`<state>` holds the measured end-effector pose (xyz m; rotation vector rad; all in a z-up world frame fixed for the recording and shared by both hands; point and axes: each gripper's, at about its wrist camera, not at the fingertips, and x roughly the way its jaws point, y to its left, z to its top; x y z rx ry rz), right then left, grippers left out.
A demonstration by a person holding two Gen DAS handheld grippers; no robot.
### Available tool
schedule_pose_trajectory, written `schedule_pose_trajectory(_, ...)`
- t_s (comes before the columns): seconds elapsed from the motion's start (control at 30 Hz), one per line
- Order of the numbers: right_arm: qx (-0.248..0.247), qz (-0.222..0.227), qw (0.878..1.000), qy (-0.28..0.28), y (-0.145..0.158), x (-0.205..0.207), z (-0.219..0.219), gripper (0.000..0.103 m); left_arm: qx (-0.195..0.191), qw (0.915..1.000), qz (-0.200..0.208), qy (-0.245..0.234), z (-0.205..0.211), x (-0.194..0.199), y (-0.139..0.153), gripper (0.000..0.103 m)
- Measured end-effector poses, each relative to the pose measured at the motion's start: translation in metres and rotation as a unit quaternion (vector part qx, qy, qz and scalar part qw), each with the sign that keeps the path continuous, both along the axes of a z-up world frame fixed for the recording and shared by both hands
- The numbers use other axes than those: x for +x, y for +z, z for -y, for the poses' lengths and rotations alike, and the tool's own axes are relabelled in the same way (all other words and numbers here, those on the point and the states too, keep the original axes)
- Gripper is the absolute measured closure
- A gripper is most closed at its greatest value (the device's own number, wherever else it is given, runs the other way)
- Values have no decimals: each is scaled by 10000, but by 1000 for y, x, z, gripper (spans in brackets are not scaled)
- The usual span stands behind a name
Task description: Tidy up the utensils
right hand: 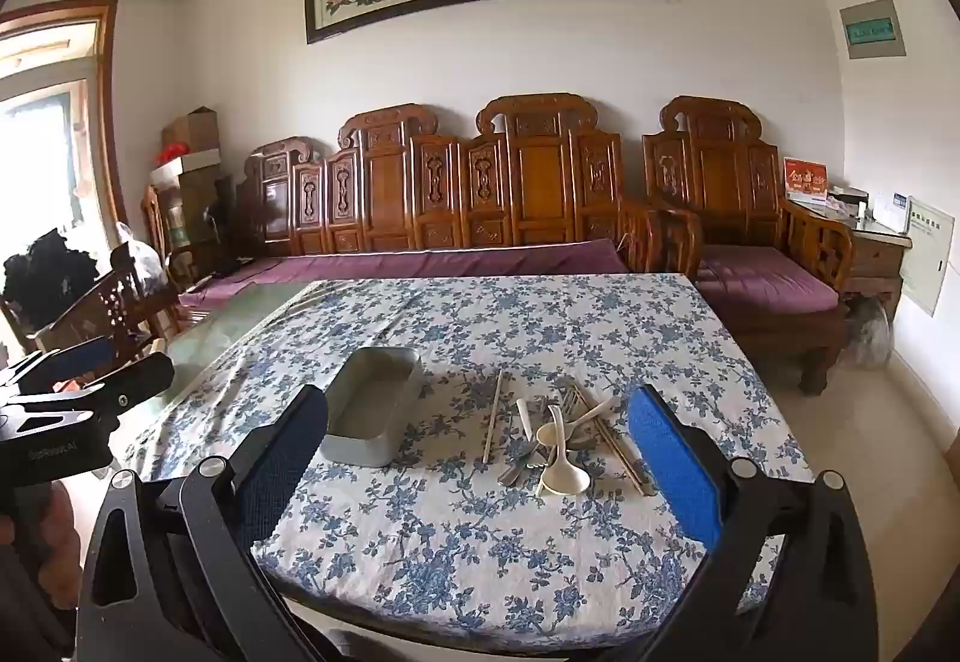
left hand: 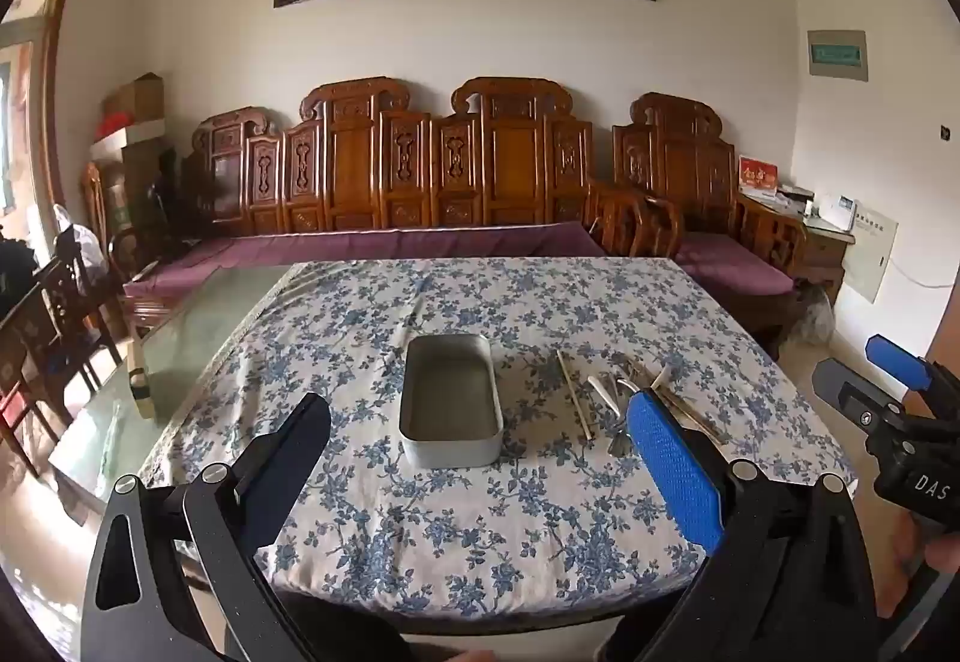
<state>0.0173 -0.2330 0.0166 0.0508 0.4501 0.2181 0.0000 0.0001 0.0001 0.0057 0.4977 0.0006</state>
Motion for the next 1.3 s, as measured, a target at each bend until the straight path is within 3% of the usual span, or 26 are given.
schedule_pose_trajectory(1.3,-21,17,10000,-11,0,0,1,2,-79,9999,110,-17,-2,-4,12,7)
